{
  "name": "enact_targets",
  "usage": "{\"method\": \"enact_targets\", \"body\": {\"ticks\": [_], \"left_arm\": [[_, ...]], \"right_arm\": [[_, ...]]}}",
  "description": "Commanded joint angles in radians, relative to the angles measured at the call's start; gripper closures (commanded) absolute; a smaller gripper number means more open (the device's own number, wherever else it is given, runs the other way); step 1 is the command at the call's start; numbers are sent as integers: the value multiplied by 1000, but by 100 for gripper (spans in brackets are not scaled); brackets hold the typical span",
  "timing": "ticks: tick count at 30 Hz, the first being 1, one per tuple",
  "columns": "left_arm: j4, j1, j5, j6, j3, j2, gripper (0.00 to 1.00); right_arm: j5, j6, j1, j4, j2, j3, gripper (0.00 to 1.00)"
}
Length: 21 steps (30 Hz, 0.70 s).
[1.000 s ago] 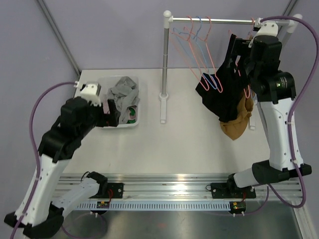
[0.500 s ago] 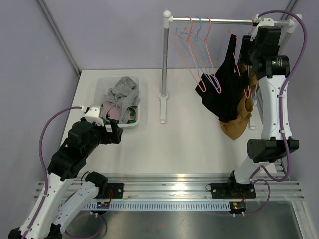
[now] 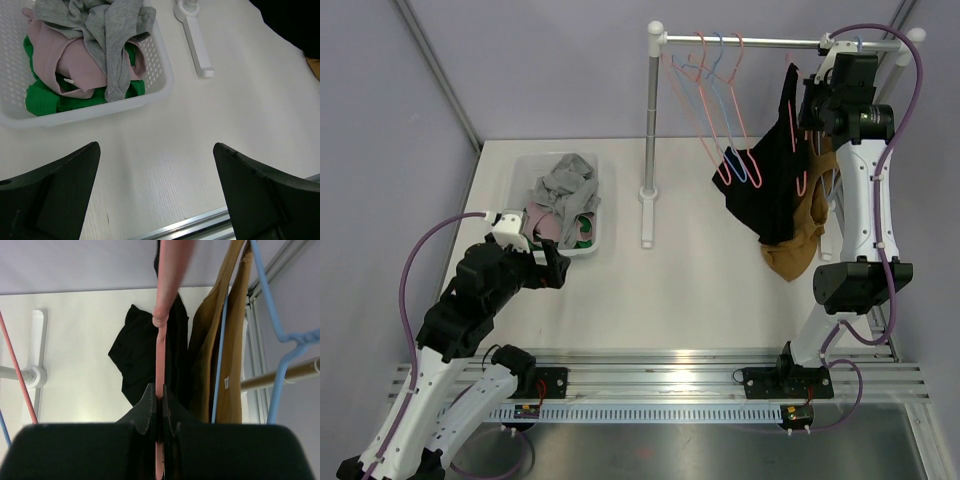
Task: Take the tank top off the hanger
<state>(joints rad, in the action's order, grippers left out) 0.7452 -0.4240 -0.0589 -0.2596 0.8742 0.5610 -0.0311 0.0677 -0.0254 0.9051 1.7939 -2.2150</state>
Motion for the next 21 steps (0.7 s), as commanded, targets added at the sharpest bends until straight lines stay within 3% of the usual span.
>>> {"method": "enact_targets", "body": {"ticks": [1, 15, 21], "left_arm": [[-60, -4, 36, -1, -9, 8, 1], [-55, -4, 5, -1, 5, -7, 1], [-32, -1, -24, -15, 61, 11, 1]], "right_arm": [[75, -8, -1, 3, -2, -71, 100], [105, -62, 71, 90, -152, -163, 100], [116, -155, 96, 126, -356, 58, 100]]}}
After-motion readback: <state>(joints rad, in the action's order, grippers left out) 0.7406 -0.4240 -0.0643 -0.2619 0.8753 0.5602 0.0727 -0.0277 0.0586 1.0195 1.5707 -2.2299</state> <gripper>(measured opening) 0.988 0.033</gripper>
